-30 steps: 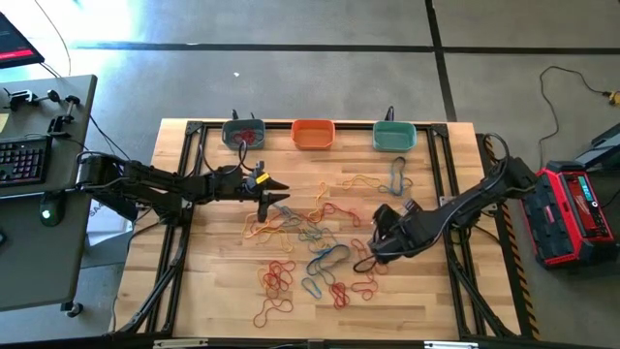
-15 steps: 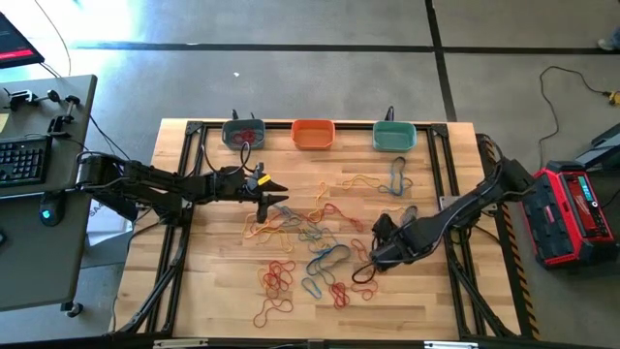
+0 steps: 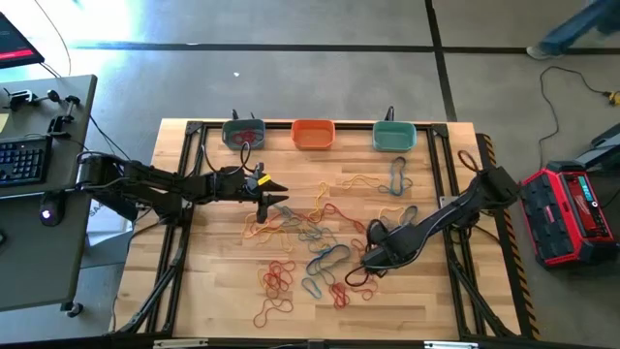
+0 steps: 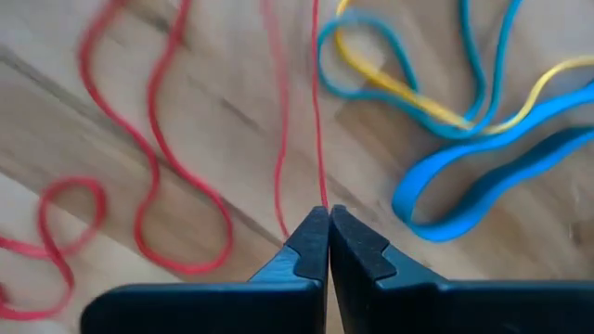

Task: Sort rubber bands into baskets
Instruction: Put the red rubber band into the blue bin

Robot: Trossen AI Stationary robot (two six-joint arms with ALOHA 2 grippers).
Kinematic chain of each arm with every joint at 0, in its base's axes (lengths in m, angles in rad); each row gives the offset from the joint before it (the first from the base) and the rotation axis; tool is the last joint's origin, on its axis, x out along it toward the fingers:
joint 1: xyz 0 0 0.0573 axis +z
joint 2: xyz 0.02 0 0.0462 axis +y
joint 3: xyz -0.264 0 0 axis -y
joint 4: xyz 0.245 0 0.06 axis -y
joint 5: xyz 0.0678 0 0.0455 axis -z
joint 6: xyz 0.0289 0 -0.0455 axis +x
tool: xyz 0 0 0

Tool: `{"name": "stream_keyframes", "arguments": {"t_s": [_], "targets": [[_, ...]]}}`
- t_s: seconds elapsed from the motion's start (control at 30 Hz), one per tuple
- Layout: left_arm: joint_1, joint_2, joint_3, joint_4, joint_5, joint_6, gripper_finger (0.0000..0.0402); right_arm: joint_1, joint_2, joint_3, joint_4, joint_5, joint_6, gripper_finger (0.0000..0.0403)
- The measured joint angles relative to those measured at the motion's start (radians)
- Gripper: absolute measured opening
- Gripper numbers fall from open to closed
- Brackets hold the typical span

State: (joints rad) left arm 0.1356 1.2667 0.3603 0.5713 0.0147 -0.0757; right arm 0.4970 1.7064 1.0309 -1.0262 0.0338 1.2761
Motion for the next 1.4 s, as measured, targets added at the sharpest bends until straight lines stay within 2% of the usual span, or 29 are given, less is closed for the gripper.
{"name": "stream_keyframes", "arguments": {"t_s": [0.07,0.23,0.53,0.7,0.8,0.93,1.03,1.13,1.27,1.4], "targets": [[0.000,0.000,0.000,0.000,0.000,0.000,0.0113,0.000,0.015,0.000,-0.005,-0.034,-0.005,0.0000],[0.000,0.000,0.000,0.000,0.000,0.000,0.0113,0.001,0.029,0.000,-0.004,-0.042,-0.052,0.0018],[0.000,0.000,0.000,0.000,0.000,0.000,0.0113,0.000,0.027,0.043,-0.039,-0.031,-0.116,0.0112],[0.000,0.000,0.000,0.001,0.000,0.000,0.0113,-0.013,0.026,0.149,-0.060,0.159,-0.231,0.0145],[0.000,0.000,0.000,0.001,0.000,0.000,0.0113,-0.073,0.025,0.173,0.018,0.240,-0.329,0.0150],[0.000,0.000,0.000,0.000,0.000,0.000,0.0113,-0.204,0.029,0.151,0.174,0.254,-0.488,0.0151],[0.000,0.000,0.000,0.000,0.000,0.000,0.0113,-0.289,0.042,0.138,0.217,0.257,-0.577,0.0151],[0.000,0.000,0.000,-0.001,0.000,-0.001,0.0113,-0.346,0.059,0.129,0.241,0.245,-0.661,0.0151],[0.000,0.000,0.000,-0.008,0.000,-0.001,0.0113,-0.381,0.092,0.114,0.297,0.178,-0.748,0.0143],[0.000,0.000,0.000,-0.008,0.000,-0.001,0.0113,-0.400,0.139,0.112,0.295,0.173,-0.759,0.0128]]}}
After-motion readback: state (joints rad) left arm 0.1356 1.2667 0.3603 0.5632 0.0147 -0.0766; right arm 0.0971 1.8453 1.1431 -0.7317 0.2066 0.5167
